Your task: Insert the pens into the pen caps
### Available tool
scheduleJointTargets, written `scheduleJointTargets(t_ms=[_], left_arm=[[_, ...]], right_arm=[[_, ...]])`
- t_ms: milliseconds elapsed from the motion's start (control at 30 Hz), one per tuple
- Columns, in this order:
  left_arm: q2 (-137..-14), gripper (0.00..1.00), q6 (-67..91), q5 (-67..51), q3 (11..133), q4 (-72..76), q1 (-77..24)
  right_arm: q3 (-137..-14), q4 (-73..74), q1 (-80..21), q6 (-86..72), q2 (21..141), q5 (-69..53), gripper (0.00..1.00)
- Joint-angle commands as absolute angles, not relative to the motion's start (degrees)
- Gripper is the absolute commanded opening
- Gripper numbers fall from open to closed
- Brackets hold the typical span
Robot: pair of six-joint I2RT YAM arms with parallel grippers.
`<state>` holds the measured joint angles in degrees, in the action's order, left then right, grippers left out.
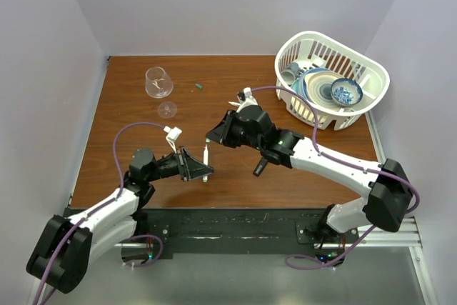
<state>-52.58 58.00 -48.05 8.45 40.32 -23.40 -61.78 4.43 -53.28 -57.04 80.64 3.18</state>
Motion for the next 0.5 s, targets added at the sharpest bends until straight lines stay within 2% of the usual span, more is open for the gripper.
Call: scheduleJointTargets(t_ms=[0,467], left_arm=[[-51.9,0.0,58.2,-49.1,8.7,44.0,-23.7],[-52.5,0.0,58.4,-49.7,8.8,44.9,-23.7]], right_arm=[[-62.9,2.0,-53.8,-55.5,81.4,2.1,0.0],[-60.2,0.5,-54.8,-53.2,79.9,0.2,0.0]])
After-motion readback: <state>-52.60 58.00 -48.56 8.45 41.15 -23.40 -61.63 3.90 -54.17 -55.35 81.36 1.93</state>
